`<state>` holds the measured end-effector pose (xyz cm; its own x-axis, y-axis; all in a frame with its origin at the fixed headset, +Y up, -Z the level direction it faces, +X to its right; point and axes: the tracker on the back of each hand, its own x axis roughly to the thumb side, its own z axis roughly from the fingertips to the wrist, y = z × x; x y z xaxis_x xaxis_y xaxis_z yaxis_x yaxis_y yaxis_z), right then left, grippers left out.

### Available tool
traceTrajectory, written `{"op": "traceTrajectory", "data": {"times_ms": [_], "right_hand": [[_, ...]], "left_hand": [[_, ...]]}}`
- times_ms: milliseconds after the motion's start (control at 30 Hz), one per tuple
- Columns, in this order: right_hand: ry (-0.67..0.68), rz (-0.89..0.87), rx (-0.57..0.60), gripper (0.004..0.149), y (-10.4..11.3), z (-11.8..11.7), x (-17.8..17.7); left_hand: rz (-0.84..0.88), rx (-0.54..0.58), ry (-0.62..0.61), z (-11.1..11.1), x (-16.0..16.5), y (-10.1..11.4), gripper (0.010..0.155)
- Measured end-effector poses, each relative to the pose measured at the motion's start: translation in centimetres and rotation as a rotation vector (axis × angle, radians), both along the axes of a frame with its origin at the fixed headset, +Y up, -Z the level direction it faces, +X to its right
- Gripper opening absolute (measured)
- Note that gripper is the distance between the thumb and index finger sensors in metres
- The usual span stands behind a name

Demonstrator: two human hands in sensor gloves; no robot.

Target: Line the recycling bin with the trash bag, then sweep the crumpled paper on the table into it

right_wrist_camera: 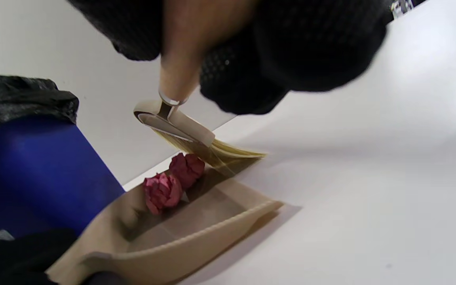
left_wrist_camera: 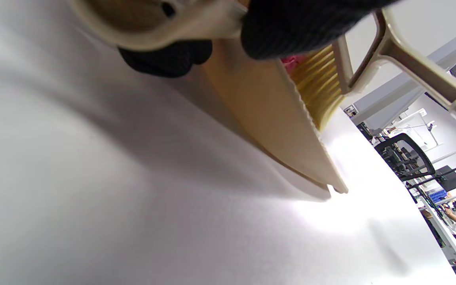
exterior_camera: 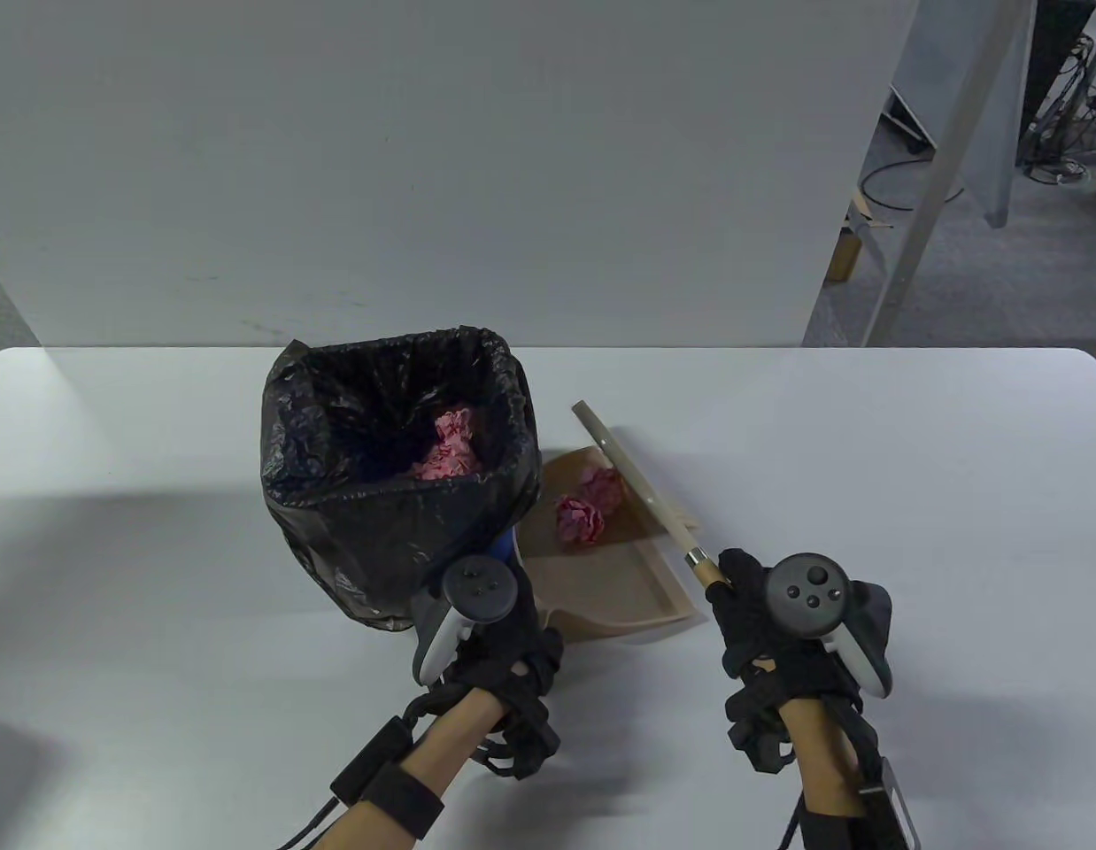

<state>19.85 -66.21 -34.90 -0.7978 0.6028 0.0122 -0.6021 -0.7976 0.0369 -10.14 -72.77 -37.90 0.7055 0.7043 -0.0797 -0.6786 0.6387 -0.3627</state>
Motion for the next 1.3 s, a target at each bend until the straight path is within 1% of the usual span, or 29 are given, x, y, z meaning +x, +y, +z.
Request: {"op": "traceTrajectory", "data": {"times_ms": [200,333,500,700,867,967,1067,1167,1300], "right_hand": [[-0.030,-0.093,-0.004,0.055,-0.1,-0.1,1.0],[-0.119,-0.168,0.022,0.055,-0.3,0.0,2.0],[-0.231,-0.218,0.038,0.054,-0.8,0.1,3.5],[-0.358,-0.322,0.056,0.054,-2.0,0.1,6.0],[-0.397,-0.378,0.063,0.054,-2.4,-0.1,6.5],[-0.412,-0.438,0.058,0.054,-2.6,-0.1,6.7],[-0.446,-0.439,0.066,0.054,-2.7,0.3,6.8],[-0.470,-0.426,0.074,0.054,-2.6,0.4,7.1],[-0.483,-0.471,0.065,0.054,-2.8,0.4,7.4]], "left_hand": [[-0.001,0.003,-0.006,0.0,0.0,0.0,0.083],[0.016,0.017,-0.014,0.1,-0.1,-0.1,0.082],[0.044,0.027,-0.058,0.6,0.1,-0.2,0.082],[0.093,0.043,-0.084,1.1,0.3,0.2,0.082],[0.154,0.028,-0.116,0.9,-0.2,0.4,0.083],[0.180,0.028,-0.109,0.9,-0.6,0.6,0.082],[0.214,0.044,-0.112,1.4,-1.3,1.6,0.082],[0.299,0.062,-0.139,1.9,-1.7,3.6,0.082],[0.396,0.108,-0.194,2.7,-2.1,6.3,0.082]]}}
